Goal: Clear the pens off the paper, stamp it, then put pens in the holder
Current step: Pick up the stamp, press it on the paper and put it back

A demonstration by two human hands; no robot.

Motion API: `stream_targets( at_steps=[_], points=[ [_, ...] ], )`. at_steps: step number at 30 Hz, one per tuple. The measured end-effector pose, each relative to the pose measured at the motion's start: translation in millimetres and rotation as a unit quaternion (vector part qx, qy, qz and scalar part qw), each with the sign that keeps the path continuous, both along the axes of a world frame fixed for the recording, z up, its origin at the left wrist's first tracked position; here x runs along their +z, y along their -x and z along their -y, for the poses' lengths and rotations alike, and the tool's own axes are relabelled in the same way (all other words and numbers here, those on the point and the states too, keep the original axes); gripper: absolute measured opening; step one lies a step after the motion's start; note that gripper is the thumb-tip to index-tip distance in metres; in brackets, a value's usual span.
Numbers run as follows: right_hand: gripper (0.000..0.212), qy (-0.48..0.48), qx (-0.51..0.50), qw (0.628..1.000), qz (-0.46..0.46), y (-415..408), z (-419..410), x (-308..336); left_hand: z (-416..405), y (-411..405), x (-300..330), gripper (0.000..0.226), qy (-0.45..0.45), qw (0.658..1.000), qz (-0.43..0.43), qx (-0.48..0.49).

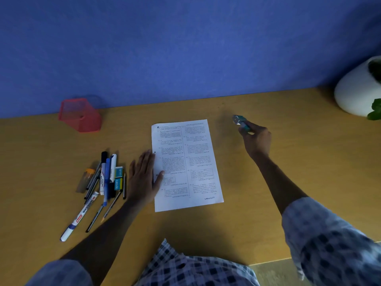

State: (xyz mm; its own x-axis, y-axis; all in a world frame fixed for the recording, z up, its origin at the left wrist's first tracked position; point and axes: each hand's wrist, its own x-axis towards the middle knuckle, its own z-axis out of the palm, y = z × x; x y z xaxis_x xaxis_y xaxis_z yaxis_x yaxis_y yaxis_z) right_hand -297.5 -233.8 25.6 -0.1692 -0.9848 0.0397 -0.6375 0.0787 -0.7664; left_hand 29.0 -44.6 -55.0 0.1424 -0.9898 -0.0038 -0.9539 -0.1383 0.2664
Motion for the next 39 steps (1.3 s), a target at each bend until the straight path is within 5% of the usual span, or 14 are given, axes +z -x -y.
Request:
stream_targets(
  at_steps=[23, 39],
  points=[
    [0.028, -0.019, 0.047, 0.98, -0.192, -18, 63, -27, 1, 3, 4, 0.071, -0.013, 1.0, 0.0, 0.01],
    [0.029, 0.002, 0.051, 0.982, -0.181, -25, 78, -28, 2, 4, 7, 0.072, -0.016, 1.0, -0.003, 0.012]
  ],
)
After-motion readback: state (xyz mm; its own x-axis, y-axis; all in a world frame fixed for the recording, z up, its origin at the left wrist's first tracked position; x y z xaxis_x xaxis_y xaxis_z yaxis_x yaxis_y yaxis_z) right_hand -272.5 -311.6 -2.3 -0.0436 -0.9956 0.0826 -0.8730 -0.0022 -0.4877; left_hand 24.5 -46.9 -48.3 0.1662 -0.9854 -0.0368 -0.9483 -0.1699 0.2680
